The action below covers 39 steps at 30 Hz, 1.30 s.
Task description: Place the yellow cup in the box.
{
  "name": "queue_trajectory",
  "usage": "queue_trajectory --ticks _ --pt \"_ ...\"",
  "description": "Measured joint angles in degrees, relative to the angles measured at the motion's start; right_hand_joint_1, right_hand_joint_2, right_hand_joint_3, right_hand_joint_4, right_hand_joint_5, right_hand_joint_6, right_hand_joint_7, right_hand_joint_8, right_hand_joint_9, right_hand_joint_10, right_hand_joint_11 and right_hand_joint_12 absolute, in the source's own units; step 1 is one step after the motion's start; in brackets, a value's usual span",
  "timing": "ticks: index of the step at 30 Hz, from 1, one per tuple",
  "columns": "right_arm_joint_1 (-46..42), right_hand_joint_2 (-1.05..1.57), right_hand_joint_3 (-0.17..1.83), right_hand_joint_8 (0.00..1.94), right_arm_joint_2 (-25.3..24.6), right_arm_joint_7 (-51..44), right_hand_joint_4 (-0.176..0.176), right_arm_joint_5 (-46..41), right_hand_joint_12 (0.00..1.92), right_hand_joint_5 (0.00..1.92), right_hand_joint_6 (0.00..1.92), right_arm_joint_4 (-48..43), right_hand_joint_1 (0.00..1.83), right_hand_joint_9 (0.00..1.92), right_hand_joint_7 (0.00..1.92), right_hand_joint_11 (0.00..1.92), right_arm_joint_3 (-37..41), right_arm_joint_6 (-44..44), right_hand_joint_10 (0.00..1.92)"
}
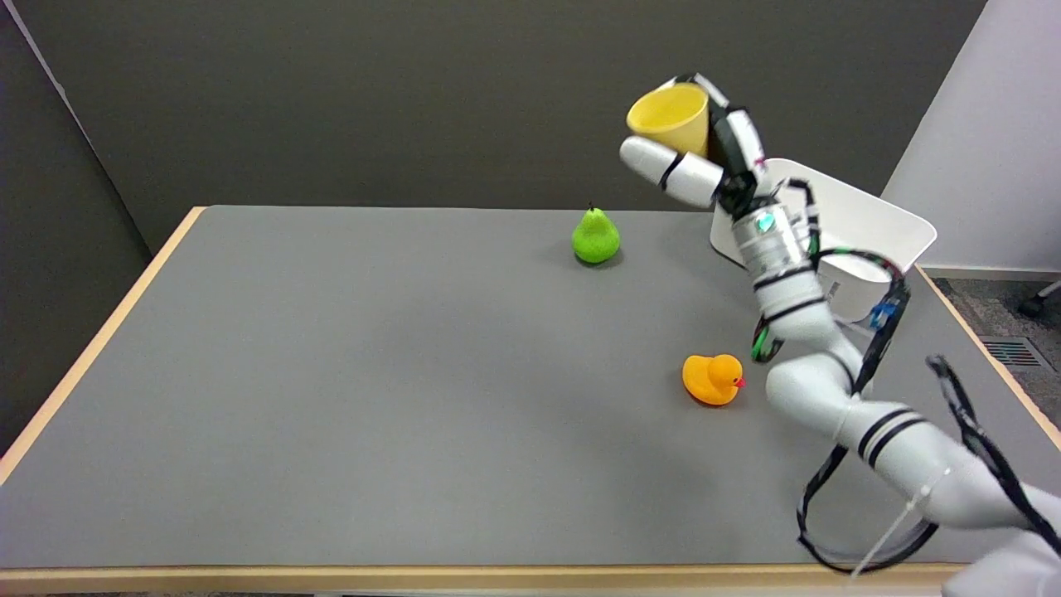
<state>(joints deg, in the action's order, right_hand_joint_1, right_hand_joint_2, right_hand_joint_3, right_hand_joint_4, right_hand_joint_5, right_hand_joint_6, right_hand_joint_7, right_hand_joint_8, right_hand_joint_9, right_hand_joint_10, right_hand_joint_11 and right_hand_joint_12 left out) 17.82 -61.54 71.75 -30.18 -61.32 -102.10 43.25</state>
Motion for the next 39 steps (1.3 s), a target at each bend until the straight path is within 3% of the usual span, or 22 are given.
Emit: queue_trajectory --ticks 11,29,39 --pt "6.83 1.34 -0.01 1.57 3.32 -7.04 -0.176 -3.93 1.92 0.45 1.54 4.34 1.16 0.76 0.79 0.48 2.73 -6.19 1.33" --pt "19.1 1.3 0.03 1.53 5.84 -15.59 -0.176 -7.63 1.92 0.47 1.52 28.39 1.17 0.77 0.8 0.49 3.18 -10.41 1.32" --pt "21.58 1.3 0.03 1.53 7.29 -17.95 -0.176 -8.53 1.92 0.47 1.52 36.82 1.17 0.77 0.8 0.49 3.53 -10.9 1.32"
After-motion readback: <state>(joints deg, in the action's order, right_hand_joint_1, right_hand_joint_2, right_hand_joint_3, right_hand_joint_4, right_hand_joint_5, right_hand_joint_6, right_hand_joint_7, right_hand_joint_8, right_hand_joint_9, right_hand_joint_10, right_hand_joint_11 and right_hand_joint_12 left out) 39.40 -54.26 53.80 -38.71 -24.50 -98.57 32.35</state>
